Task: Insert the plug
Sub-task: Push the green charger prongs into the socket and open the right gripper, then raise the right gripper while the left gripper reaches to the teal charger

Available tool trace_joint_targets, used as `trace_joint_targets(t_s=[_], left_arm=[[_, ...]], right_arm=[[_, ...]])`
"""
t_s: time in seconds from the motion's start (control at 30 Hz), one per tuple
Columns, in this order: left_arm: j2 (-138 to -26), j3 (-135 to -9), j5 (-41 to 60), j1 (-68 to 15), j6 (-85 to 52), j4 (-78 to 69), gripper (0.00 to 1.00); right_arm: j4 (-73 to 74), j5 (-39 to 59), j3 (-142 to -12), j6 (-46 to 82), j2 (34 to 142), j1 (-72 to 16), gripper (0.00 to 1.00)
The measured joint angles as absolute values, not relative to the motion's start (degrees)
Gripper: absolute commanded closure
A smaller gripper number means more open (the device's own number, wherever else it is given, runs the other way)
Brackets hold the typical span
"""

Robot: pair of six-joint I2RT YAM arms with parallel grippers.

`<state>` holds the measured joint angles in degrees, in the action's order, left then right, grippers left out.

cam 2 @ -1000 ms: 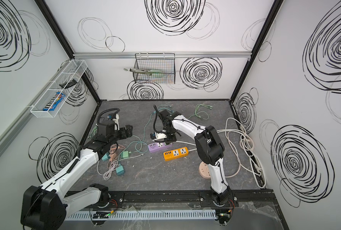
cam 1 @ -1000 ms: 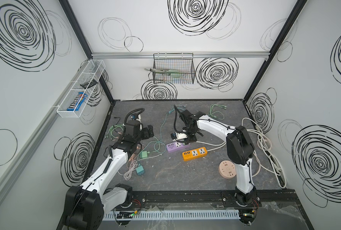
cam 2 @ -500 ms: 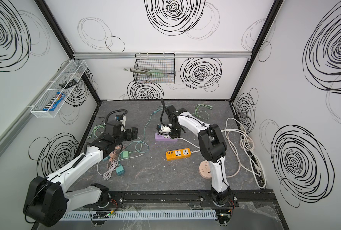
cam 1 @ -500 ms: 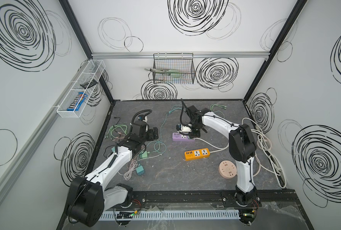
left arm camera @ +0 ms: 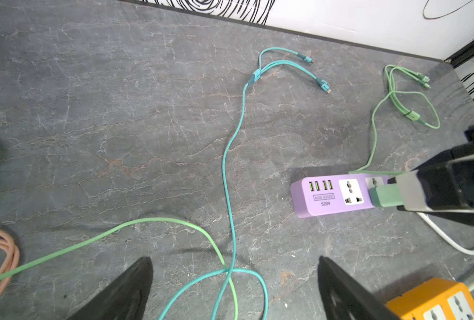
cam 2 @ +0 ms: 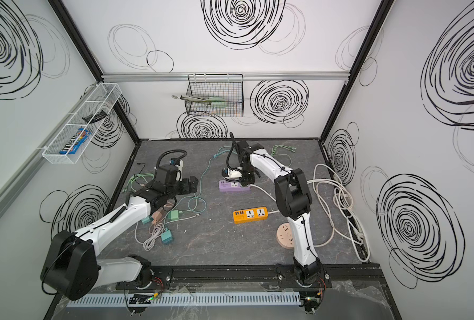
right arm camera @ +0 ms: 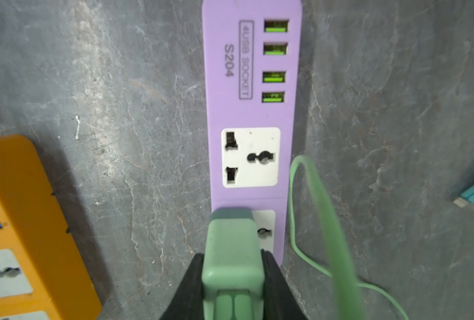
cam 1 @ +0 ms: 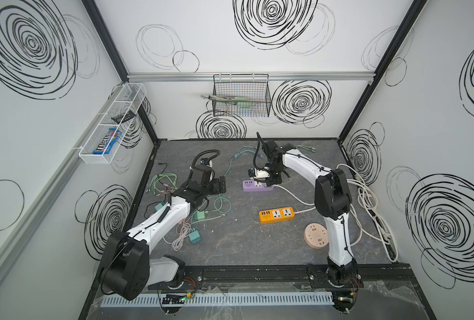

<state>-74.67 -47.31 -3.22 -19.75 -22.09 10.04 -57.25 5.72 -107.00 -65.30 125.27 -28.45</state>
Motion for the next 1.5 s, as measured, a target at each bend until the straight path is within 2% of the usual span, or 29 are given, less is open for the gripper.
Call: trace_joint_targets(t_s=[0.17, 0.3, 0.37, 0.47, 0.5, 0.73, 1.07, 1.2, 1.37, 1.5], left_arm=[[-74.67, -47.72, -3.86, -18.04, -21.67, 13.06, 0.04], [-74.74, -49.1, -6.72, -16.71, -22.09, 17.04, 0.04], [-74.74, -49.45, -7.99, -16.1, -22.48, 18.28, 0.04], [-74.72, -49.47, -9.19, -15.57, -23.0, 20.53, 0.04], [-74.63, -49.47, -9.41, -15.57, -23.11, 21.12, 0.04], [-70.78, -49.12, -10.74, -16.16, -23.97, 24.51, 0.04], [-67.88, -48.58, -16.95, -21.41, -26.89, 32.71, 0.04], [-63.24, -46.26, -16.58, -20.14, -27.79, 33.74, 0.04], [-59.59, -44.73, -14.48, -19.44, -29.78, 35.92, 0.03], [-58.87, -44.66, -14.2, -22.24, -33.06, 39.53, 0.01]], right_arm=[[-57.3, 6.13, -107.2, -66.04, 125.34, -28.4, 0.62], [-55.57, 5.67, -106.54, -65.1, 125.99, -28.49, 0.49], [-54.74, 5.67, -105.78, -64.14, 125.8, -28.47, 0.29], [-51.59, 5.45, -102.87, -62.43, 123.94, -28.36, 0.16], [-50.59, 5.43, -101.6, -62.0, 123.09, -28.29, 0.02], [-45.69, 6.5, -93.36, -60.71, 116.6, -27.49, 0.03], [-35.88, 8.25, -80.58, -57.78, 102.54, -23.83, 0.03], [-23.18, 9.69, -68.71, -52.45, 92.07, -21.74, 0.03], [3.46, 7.57, -50.68, -37.43, 76.58, -20.32, 0.03], [13.06, 3.07, -48.75, -23.66, 72.58, -19.07, 0.03]])
